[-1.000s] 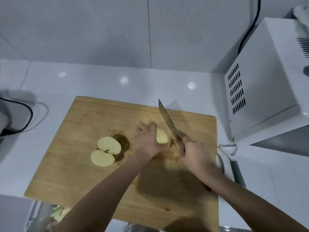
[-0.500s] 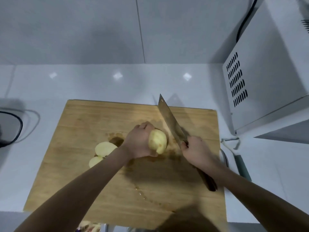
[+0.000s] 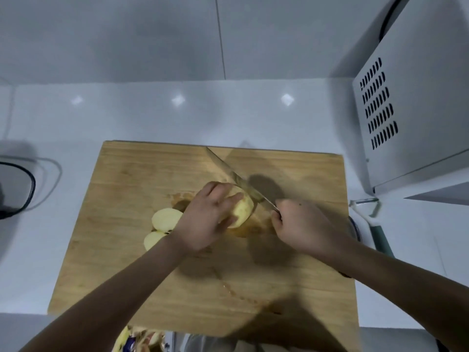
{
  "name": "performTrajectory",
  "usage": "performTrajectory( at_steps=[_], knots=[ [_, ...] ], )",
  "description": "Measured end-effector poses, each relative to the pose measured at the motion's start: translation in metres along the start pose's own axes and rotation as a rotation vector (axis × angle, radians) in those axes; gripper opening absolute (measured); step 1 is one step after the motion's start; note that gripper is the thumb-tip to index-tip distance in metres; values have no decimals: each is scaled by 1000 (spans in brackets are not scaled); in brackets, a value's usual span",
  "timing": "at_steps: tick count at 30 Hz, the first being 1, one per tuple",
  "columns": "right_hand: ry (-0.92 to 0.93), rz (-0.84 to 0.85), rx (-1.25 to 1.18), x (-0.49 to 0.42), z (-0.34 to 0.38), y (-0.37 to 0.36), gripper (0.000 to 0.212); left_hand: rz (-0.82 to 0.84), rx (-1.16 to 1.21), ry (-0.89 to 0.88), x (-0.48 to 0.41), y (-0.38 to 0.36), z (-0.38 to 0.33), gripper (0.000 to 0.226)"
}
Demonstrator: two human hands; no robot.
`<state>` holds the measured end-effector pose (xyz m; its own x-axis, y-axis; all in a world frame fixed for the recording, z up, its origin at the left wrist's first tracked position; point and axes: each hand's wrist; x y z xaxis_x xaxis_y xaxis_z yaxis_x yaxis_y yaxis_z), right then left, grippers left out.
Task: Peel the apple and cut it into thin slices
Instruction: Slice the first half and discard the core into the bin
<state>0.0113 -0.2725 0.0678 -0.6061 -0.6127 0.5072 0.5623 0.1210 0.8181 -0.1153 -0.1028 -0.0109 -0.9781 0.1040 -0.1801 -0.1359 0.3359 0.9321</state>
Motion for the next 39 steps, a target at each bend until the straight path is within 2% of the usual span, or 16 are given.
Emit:
performTrajectory(
  at_steps=[5, 10, 16, 20, 23, 27, 33, 36, 39],
  knots=[
    [39, 33, 41, -4, 3, 0, 19, 148, -3, -131, -1, -1, 16, 44],
    [41, 72, 73, -9, 2, 6, 20, 148, 16, -141, -4, 0, 20, 43],
    [-25, 117, 59, -28, 13, -10, 37, 124, 20, -105, -5, 3, 13, 42],
    [-9, 72, 40, -24, 9, -11, 20, 116, 0, -109, -4, 3, 12, 43],
    [35, 36, 43, -9, 7, -6, 22, 109, -33, -111, -4, 4, 11, 42],
    [67, -4, 64, 6, 6, -1, 12, 89, -59, -128, -1, 1, 10, 42],
    [37, 28, 75, 6, 8, 0, 10, 74, -91, -145, -3, 2, 8, 42],
    [35, 56, 88, 5, 8, 1, 19, 68, -75, -145, -4, 2, 9, 42],
    [20, 73, 88, -4, 10, -1, 12, 75, -73, -142, -5, 2, 9, 42]
  ],
)
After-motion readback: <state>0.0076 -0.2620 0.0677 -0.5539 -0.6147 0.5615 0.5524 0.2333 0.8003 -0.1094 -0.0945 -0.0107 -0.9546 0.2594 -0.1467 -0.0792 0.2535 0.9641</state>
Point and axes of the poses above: each hand's wrist, its own x-axis away from the middle knuckle, its own y-axis out of the back of the hand, z = x × y, and after that the axes turned 10 degrees about -y, right-handed
